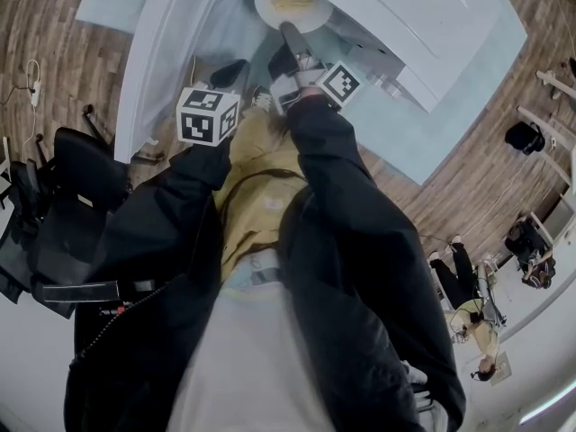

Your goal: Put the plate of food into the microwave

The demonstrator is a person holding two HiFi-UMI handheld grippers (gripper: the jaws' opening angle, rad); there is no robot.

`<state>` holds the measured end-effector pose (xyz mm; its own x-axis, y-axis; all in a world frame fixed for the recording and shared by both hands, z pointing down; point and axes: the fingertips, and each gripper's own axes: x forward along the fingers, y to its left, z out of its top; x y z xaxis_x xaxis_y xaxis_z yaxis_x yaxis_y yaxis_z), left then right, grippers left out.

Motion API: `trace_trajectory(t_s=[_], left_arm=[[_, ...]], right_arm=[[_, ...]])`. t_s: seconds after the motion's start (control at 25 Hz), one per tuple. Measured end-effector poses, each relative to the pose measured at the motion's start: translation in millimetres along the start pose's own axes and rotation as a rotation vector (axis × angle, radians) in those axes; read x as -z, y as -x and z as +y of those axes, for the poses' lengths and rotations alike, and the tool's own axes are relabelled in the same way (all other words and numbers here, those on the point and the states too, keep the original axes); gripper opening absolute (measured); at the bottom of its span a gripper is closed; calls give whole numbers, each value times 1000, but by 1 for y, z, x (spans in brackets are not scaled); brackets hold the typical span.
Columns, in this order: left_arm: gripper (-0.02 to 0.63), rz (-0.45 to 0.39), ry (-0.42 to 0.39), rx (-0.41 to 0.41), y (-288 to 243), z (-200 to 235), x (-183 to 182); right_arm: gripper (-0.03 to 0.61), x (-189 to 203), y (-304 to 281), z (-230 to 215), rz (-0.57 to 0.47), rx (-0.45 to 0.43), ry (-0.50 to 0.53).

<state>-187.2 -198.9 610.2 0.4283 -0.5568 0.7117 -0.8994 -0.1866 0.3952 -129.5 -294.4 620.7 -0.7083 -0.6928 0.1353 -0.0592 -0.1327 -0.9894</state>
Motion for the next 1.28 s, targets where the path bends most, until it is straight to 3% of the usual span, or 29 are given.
trace_trajectory(t_s=[0.44,0.56,0.68,0.8,0.92,1.12,1.28], left_arm=[[-2,12,8,-4,0,8,7],[0,9,4,-2,1,6,7],[-1,4,1,0,4,3,7],[0,-8,-7,2,5,2,5],[-2,-24,-19,10,6,-6,-1],[-2,-58,-55,26,16,-33,-14],[-1,-91,-78,35,23,-57,-25]], right_arm=[[18,-24,-15,-4,-97,2,-41],[17,-25,-15,-2,-91,1,-20],[78,-20,-11,1,-61,-6,-8],[78,-12,-4,3,-30,-8,21],[70,-2,10,9,1,-6,71],[-6,18,43,35,62,-6,177],[-6,27,72,58,134,51,425]])
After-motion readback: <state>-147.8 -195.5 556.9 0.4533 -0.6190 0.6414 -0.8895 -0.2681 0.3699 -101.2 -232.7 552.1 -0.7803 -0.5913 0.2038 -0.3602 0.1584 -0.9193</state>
